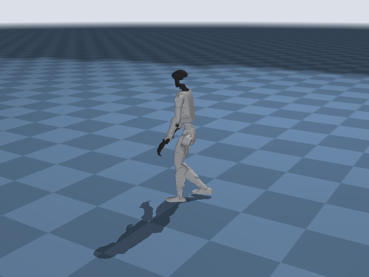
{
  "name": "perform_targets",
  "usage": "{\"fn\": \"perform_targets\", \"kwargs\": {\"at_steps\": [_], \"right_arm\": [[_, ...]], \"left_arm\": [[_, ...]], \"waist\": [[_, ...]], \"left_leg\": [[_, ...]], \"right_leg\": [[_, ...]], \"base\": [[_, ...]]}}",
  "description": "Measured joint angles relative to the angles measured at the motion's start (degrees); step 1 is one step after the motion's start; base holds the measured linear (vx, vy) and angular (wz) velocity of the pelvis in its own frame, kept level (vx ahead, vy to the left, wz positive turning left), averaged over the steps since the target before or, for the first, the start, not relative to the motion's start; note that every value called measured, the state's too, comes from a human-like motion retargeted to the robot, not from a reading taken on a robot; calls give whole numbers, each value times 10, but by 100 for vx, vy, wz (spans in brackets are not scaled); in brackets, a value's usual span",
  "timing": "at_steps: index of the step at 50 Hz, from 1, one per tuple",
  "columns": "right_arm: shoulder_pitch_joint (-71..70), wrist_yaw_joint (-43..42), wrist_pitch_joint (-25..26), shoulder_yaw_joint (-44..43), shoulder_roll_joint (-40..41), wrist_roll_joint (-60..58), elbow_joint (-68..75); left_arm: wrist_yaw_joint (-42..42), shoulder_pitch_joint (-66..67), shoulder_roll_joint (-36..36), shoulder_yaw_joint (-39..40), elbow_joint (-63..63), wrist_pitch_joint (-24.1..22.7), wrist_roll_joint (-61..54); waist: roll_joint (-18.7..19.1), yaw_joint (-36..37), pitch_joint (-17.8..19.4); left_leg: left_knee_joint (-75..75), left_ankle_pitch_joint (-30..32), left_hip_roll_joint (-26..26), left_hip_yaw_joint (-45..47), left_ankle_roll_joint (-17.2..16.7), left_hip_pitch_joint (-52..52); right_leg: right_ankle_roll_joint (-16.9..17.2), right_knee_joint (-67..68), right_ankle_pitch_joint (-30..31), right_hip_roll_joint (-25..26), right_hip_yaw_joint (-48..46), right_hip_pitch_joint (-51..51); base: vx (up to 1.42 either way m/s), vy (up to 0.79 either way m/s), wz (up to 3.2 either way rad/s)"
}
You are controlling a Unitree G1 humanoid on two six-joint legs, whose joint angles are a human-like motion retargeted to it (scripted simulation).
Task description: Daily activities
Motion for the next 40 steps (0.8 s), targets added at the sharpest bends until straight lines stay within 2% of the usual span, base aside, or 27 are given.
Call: {"fn": "perform_targets", "kwargs": {"at_steps": [5, 7, 10, 16, 18, 21, 23, 27, 30, 33, 35, 38, 40], "right_arm": [[-43, -54, -12, -21, -17, -32, 7], [-52, -74, -12, -26, -29, -42, 1], [-69, -105, -12, -36, -49, -59, -10], [-79, -129, -12, -50, -77, -75, -22], [-74, -125, -11, -52, -81, -74, -20], [-61, -109, -9, -57, -84, -71, -10], [-49, -95, -5, -64, -85, -69, -1], [-19, -83, 0, -74, -83, -70, 20], [7, -82, 2, -80, -78, -71, 39], [28, -91, 1, -82, -73, -71, 63], [38, -102, -1, -83, -70, -70, 78], [47, -118, -4, -85, -64, -69, 95], [58, -125, -4, -83, -58, -68, 98]], "left_arm": [[49, 27, -10, 23, 29, -7, 28], [58, 48, -14, 28, 39, -4, 38], [67, 79, -17, 38, 56, -2, 58], [50, 145, -19, 51, 90, 0, 96], [38, 164, -17, 53, 99, 1, 105], [16, 189, -10, 53, 105, 1, 114], [-1, 203, -4, 48, 101, 2, 115], [-18, 218, -6, 33, 94, -1, 111], [-21, 218, -14, 21, 84, -7, 104], [-8, 203, -23, 6, 67, -17, 97], [11, 182, -27, -6, 51, -24, 96], [52, 129, -26, -21, 22, -30, 102], [79, 93, -23, -27, 0, -33, 106]], "waist": [[50, 36, -16], [46, 37, -9], [51, 37, -2], [56, 38, 6], [61, 43, 8], [86, 65, 12], [126, 93, 17], [168, 106, 11], [193, 99, 3], [208, 81, -4], [206, 66, -7], [178, 40, -11], [170, 28, -4]], "left_leg": [[61, 0, 75, 0, -18, -91], [93, 13, 77, 7, -30, -117], [128, 0, 93, 17, -38, -152], [274, -86, 142, 52, -17, -176], [363, -125, 176, 59, -2, -176], [513, -193, 254, 49, 15, -160], [602, -228, 329, 26, 15, -135], [678, -223, 387, -8, 3, -60], [662, -199, 383, -29, -20, 5], [578, -202, 341, -36, -37, 67], [498, -224, 299, -32, -39, 100], [354, -265, 216, -11, -18, 132], [314, -296, 194, 13, -8, 134]], "right_leg": [[-40, -92, -12, 71, -35, -22], [-39, -89, -14, 60, -46, -29], [-37, -93, -3, 54, -67, -40], [-21, -103, 32, 40, -103, -58], [-18, -108, 46, 43, -111, -62], [-23, -132, 71, 83, -124, -54], [-35, -178, 104, 142, -136, -31], [-46, -220, 152, 190, -145, -27], [-46, -247, 187, 207, -150, -32], [-34, -259, 214, 199, -154, -50], [-20, -256, 224, 177, -154, -70], [8, -233, 231, 114, -147, -117], [24, -214, 246, 83, -155, -143]], "base": [[-32, -5, -5], [-38, -4, 26], [-38, -3, 44], [-35, -1, 33], [-32, 1, -3], [-29, 2, -48], [-30, 3, -94], [-32, 5, -48], [-33, 10, -20], [-35, 15, 8], [-37, 17, 31], [-41, 19, 46], [-50, 19, 28]]}}
